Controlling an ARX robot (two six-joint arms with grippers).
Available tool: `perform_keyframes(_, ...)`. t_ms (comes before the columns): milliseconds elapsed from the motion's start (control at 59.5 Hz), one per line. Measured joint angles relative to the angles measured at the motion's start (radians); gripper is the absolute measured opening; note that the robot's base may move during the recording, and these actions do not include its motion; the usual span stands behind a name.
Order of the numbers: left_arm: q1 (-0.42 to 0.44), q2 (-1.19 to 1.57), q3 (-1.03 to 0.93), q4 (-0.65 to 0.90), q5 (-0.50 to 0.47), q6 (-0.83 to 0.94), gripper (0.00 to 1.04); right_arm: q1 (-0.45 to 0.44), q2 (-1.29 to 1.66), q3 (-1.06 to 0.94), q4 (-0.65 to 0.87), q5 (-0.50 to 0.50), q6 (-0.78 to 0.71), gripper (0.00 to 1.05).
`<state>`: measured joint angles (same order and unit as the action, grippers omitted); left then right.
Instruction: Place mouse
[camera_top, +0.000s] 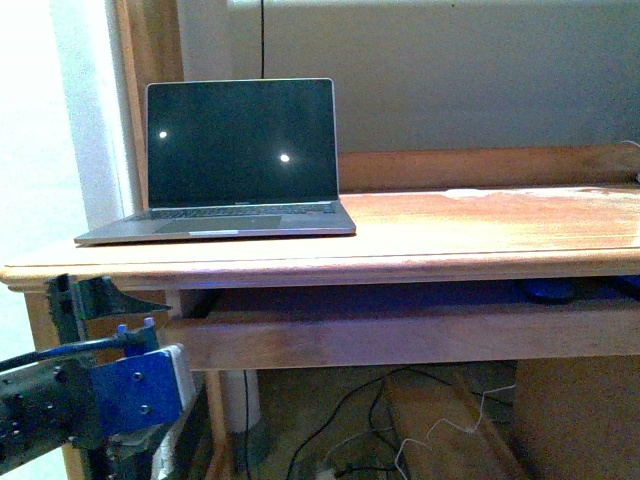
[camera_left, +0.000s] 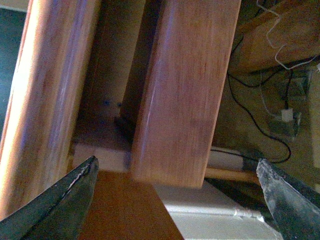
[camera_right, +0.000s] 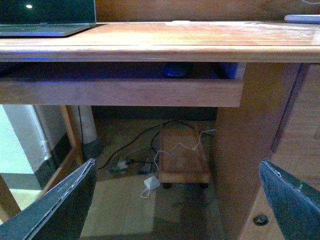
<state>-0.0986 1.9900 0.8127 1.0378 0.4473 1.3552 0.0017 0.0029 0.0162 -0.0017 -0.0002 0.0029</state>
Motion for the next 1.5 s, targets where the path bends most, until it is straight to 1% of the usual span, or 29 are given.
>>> perform_keyframes(67,-0.013,0.029,0.042,-0.025,0.011,0.004,0.97,0.0,0.0,0.0,0.0,0.0,0.0,0.97)
perform_keyframes(151,-0.032,0.077,0.109,-0.073,0.05,0.014,0.97,0.0,0.0,0.0,0.0,0.0,0.0,0.97)
perform_keyframes(269,-0.045,0.129,0.19,-0.093,0.052,0.019,0.97,0.0,0.0,0.0,0.0,0.0,0.0,0.97)
perform_keyframes(370,-0.048,0.175,0.234,-0.104,0.082,0.022,0.97,0.0,0.0,0.0,0.0,0.0,0.0,0.97)
perform_keyframes(437,-0.048,0.188,0.242,-0.103,0.083,0.031,0.97,0.0,0.0,0.0,0.0,0.0,0.0,0.97)
perform_keyframes(504,-0.051,0.189,0.244,-0.135,0.062,0.039,0.97,0.0,0.0,0.0,0.0,0.0,0.0,0.97)
perform_keyframes(605,-0.057,0.146,0.233,-0.279,0.021,0.032,0.97,0.0,0.0,0.0,0.0,0.0,0.0,0.97)
perform_keyframes(723,-0.076,0.045,0.202,-0.51,-0.043,-0.022,0.97,0.0,0.0,0.0,0.0,0.0,0.0,0.97)
perform_keyframes(807,-0.083,-0.031,0.152,-0.618,-0.027,-0.067,0.97,0.0,0.0,0.0,0.0,0.002,0.0,0.97)
perform_keyframes(908,-0.089,-0.127,0.06,-0.668,0.034,-0.166,0.97,0.0,0.0,0.0,0.0,0.002,0.0,0.97)
perform_keyframes(1025,-0.098,-0.24,-0.03,-0.714,0.093,-0.352,0.97,0.0,0.0,0.0,0.0,0.0,0.0,0.97)
perform_keyframes(1092,-0.107,-0.313,-0.075,-0.74,0.126,-0.496,0.97,0.0,0.0,0.0,0.0,0.0,0.0,0.97)
perform_keyframes(1109,-0.111,-0.34,-0.088,-0.746,0.131,-0.554,0.97,0.0,0.0,0.0,0.0,0.001,0.0,0.97)
perform_keyframes(1126,-0.113,-0.354,-0.093,-0.749,0.131,-0.57,0.97,0.0,0.0,0.0,0.0,0.0,0.0,0.97)
perform_keyframes(1160,-0.118,-0.391,-0.109,-0.754,0.132,-0.676,0.97,0.0,0.0,0.0,0.0,0.0,0.0,0.97)
perform_keyframes(1227,-0.123,-0.45,-0.134,-0.764,0.133,-0.826,0.97,0.0,0.0,0.0,0.0,0.0,0.0,0.97)
perform_keyframes(1277,-0.124,-0.51,-0.157,-0.768,0.143,-0.985,0.97,0.0,0.0,0.0,0.0,0.0,0.0,0.97)
perform_keyframes(1328,-0.125,-0.558,-0.18,-0.761,0.148,-1.098,0.97,0.0,0.0,0.0,0.0,0.0,0.0,0.97)
perform_keyframes(1345,-0.126,-0.571,-0.184,-0.761,0.147,-1.11,0.97,0.0,0.0,0.0,0.0,0.0,0.0,0.97)
perform_keyframes(1361,-0.128,-0.597,-0.194,-0.761,0.146,-1.168,0.97,0.0,0.0,0.0,0.0,0.0,0.0,0.97)
perform_keyframes(1395,-0.131,-0.624,-0.204,-0.761,0.143,-1.199,0.97,0.0,0.0,0.0,0.0,0.0,0.0,0.97)
perform_keyframes(1429,-0.15,-0.663,-0.232,-0.708,0.059,-1.24,0.95,0.0,0.0,0.0,0.0,0.0,0.0,0.97)
perform_keyframes(1445,-0.172,-0.692,-0.264,-0.632,-0.056,-1.257,0.92,0.0,0.0,0.0,0.0,0.0,0.0,0.97)
perform_keyframes(1479,-0.192,-0.72,-0.298,-0.555,-0.166,-1.275,0.88,0.0,0.0,0.0,0.0,0.0,0.0,0.97)
perform_keyframes(1496,-0.208,-0.752,-0.332,-0.487,-0.269,-1.286,0.85,0.0,0.0,0.0,0.0,-0.002,0.0,0.97)
